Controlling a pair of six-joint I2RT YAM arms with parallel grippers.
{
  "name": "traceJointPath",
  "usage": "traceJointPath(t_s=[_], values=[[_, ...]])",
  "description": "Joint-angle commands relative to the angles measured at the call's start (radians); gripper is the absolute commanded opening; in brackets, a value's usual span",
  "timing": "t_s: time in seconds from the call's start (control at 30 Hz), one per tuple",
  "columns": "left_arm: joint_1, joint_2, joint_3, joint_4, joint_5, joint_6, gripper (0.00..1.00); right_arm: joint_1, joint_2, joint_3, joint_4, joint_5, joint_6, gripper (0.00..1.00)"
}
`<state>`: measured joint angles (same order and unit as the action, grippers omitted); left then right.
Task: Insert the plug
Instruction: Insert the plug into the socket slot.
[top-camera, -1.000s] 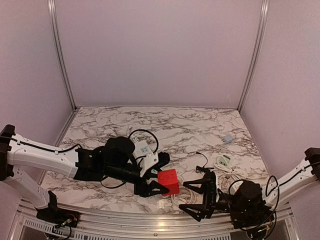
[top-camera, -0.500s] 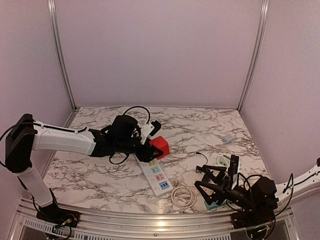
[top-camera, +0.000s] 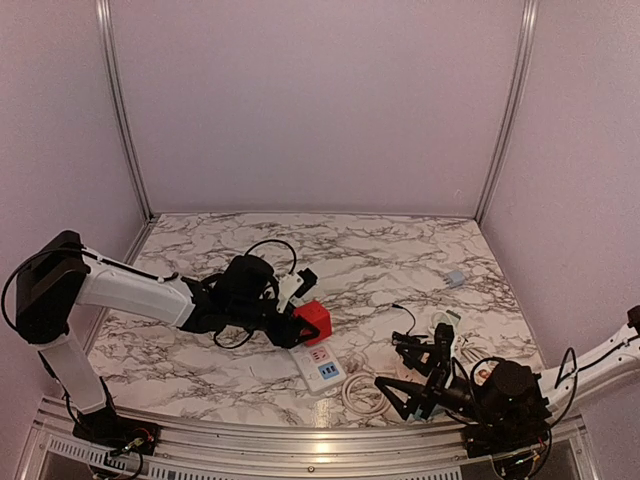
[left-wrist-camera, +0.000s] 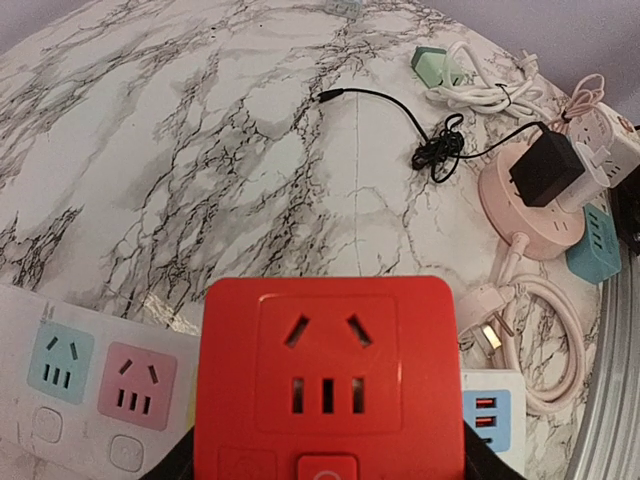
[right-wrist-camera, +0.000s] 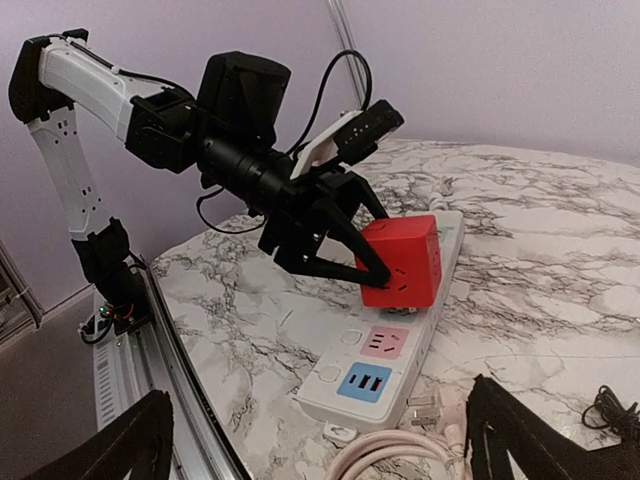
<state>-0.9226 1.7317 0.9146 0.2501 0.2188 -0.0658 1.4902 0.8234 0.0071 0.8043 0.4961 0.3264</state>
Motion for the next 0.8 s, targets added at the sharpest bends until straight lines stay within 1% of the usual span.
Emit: traceJointPath(t_s=[0.0, 0.23, 0.43, 0.53, 0.67, 0.77], values=[[-0.037, -0.052, -0.055, 0.07, 0.007, -0.053, 0.0, 0.004, 0.025, -0.03, 0.015, 0.012, 0.006, 0.96], [-0.111, -0.088, -0.065, 0.063, -0.047, -0.069, 0.0, 0.003, 0.038, -0.028, 0.016, 0.021, 0.008, 0.96], [-0.146, -0.102, -0.074, 0.026, -0.191, -0.092, 0.0, 0.004, 0.025, -0.031, 0.012, 0.015, 0.008, 0.96], [-0.148, -0.103, -0.088, 0.036, -0.24, -0.097, 0.0, 0.004, 0.022, -0.031, 0.012, 0.02, 0.005, 0.96], [-0.155, -0.069, -0.062, 0.024, -0.197, -0.101, 0.0, 0.005, 0.022, -0.031, 0.011, 0.014, 0.008, 0.96], [-0.166, -0.047, -0.041, 0.013, -0.213, -0.094, 0.0, 0.003, 0.02, -0.029, 0.011, 0.022, 0.005, 0.96]])
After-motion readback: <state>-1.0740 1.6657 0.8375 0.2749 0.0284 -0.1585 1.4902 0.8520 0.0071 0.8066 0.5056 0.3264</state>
